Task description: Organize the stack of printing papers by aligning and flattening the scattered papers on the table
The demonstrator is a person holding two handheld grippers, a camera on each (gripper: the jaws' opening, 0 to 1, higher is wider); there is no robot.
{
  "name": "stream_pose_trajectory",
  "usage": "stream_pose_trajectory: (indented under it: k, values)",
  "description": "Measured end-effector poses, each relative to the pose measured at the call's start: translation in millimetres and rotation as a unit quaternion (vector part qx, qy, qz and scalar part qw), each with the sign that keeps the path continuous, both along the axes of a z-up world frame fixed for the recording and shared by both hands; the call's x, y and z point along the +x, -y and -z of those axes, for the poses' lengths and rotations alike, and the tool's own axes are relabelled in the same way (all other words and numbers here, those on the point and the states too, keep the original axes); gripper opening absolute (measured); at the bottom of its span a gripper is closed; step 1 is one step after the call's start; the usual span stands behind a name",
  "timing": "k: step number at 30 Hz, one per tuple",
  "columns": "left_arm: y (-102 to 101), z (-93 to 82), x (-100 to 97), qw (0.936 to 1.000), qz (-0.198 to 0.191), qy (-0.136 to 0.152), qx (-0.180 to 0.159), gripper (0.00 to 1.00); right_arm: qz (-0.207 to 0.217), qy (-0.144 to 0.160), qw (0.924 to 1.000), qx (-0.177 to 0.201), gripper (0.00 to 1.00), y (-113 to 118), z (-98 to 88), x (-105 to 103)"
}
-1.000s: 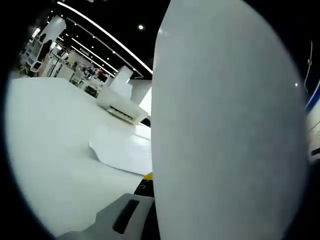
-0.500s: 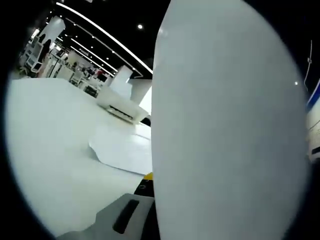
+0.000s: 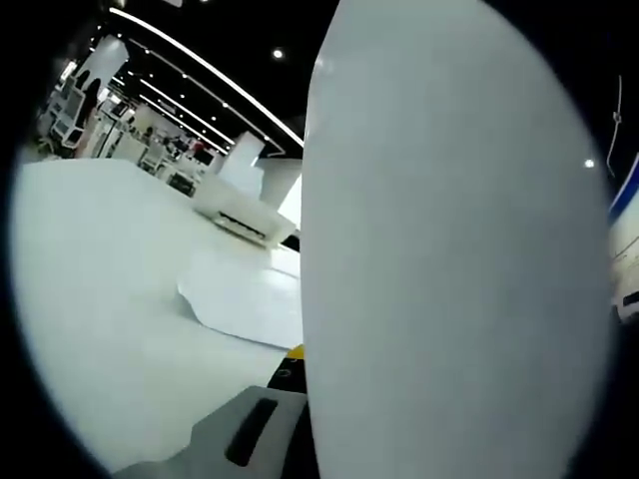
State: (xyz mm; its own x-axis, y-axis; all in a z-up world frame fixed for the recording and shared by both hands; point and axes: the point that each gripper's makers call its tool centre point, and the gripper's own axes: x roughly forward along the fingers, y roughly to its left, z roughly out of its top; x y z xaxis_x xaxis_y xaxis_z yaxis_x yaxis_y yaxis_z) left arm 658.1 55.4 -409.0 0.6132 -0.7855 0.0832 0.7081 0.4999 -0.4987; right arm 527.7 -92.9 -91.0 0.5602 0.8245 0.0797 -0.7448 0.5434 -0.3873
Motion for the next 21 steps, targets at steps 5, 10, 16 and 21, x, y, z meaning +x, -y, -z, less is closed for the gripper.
stream_pose_trajectory:
  k: [5,10,16,21]
  values:
    - [0.6,-0.2,-0.2,1.0,-0.001,0.001,0.0,0.06,-0.021,-0.016,0.9996,0.009,0.0,-2.8,2.8,-3.7]
    - [1.1,-0.2,-0.2,1.0,-0.001,0.001,0.001,0.06,-0.041,-0.04,0.9981,0.02,0.0,-4.7,6.6,-3.9]
    - [1.1,-0.1,0.1,1.0,-0.001,0.002,0.002,0.06,-0.04,-0.072,0.9964,0.022,0.0,-8.9,21.9,8.7]
    - [1.4,-0.2,-0.3,1.0,-0.001,0.002,0.003,0.06,-0.01,-0.087,0.9961,0.011,0.0,-9.8,39.2,31.5]
